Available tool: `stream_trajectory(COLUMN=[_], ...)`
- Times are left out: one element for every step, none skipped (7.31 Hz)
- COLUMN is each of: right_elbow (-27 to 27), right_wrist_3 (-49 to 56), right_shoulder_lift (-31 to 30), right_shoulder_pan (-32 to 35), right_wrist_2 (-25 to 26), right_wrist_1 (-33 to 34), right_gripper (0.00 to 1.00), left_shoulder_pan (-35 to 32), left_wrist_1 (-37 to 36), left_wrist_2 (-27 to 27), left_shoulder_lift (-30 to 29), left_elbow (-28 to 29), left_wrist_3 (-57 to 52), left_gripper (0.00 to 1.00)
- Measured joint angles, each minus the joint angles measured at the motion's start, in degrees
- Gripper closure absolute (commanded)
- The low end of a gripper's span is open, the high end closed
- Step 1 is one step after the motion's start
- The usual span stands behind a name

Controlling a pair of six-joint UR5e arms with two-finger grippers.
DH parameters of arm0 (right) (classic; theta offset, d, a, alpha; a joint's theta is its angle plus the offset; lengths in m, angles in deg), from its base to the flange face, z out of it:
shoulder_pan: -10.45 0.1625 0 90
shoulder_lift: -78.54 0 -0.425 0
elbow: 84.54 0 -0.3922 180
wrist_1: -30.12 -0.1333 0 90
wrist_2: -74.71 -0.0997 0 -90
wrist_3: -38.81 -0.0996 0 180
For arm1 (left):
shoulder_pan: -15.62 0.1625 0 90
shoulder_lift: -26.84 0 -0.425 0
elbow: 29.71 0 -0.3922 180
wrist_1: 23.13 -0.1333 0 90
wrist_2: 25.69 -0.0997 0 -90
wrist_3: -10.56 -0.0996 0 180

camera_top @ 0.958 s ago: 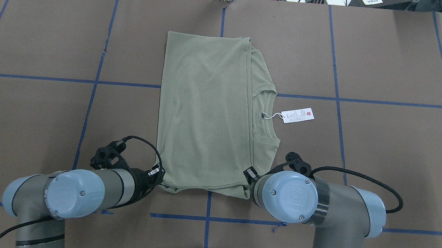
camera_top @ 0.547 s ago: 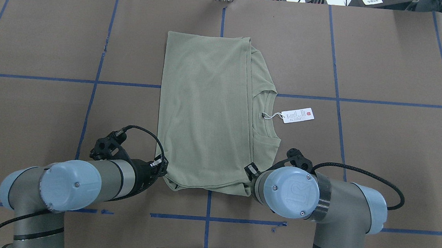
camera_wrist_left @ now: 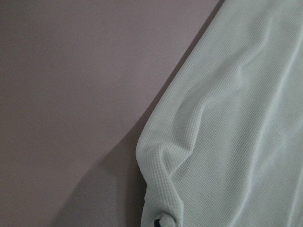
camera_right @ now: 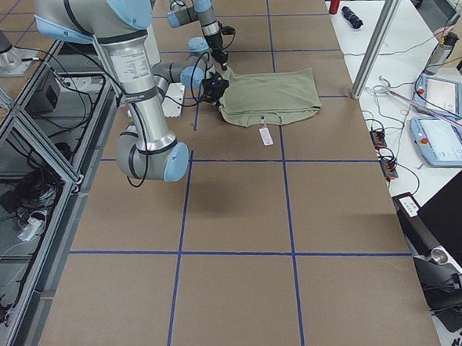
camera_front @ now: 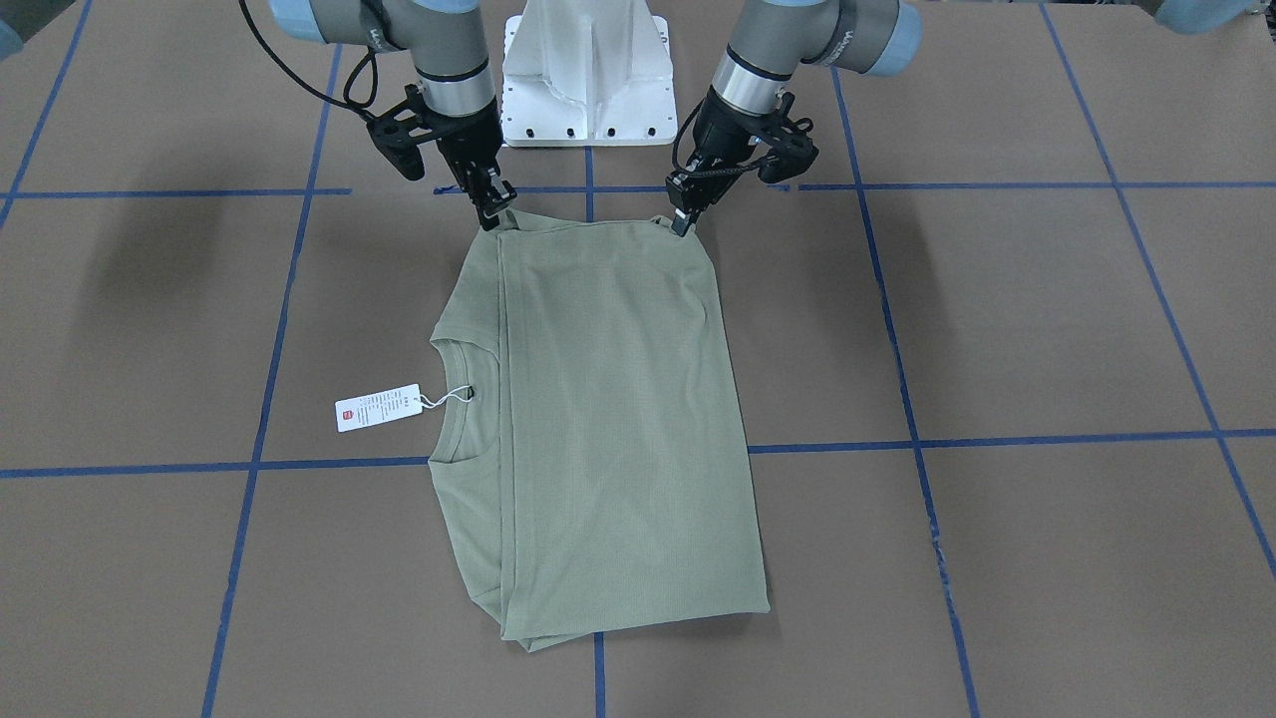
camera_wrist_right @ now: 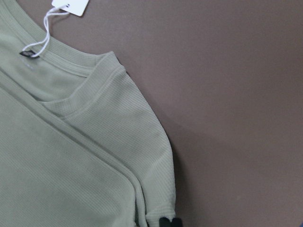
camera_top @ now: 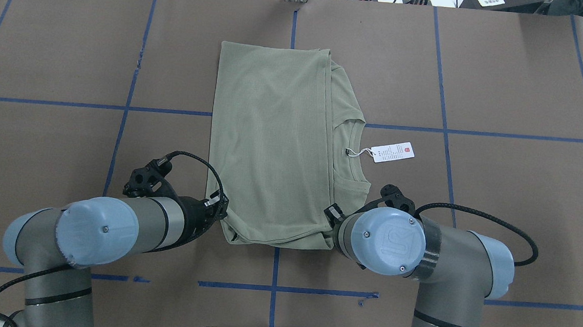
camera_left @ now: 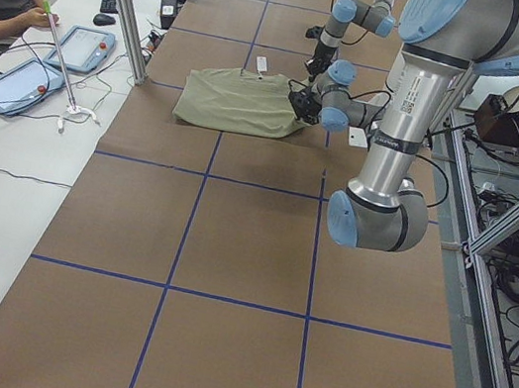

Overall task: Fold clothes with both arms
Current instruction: 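Lift the near edge with both grippers and fold it away from the robot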

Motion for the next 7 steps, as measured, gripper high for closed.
stream_trajectory(right_elbow=[-0.3,-1.4,-4.1,-8.7,-15.8,-24.5,-32.0], right_wrist_3=[2.2,4.6,7.1,9.9,13.2,16.0,17.8], right_shoulder_lift=[0.5,1.7,4.2,7.8,12.8,18.1,22.0], right_shoulder_pan=[2.5,5.7,9.6,13.8,17.7,21.3,24.3], right_wrist_2=[-0.2,-1.2,-3.5,-5.9,-7.8,-9.5,-11.3], right_wrist_1=[-0.1,-0.1,-0.2,-0.3,-0.7,-2.8,-6.4], right_gripper=[1.00,1.00,1.00,1.00,1.00,1.00,1.00], left_shoulder_pan=[-3.0,-6.4,-9.9,-13.2,-16.1,-18.6,-20.5], left_wrist_1=[-2.4,-3.8,-4.2,-4.2,-3.2,-0.7,2.5], left_wrist_2=[0.1,0.2,0.5,1.0,1.3,1.5,1.5], left_shoulder_lift=[-2.8,-4.9,-7.0,-10.0,-13.2,-16.2,-18.8], left_elbow=[0.3,1.0,3.1,7.2,12.4,18.4,24.3], left_wrist_3=[-3.2,-6.3,-9.0,-11.3,-13.0,-14.3,-15.4], left_gripper=[1.00,1.00,1.00,1.00,1.00,1.00,1.00])
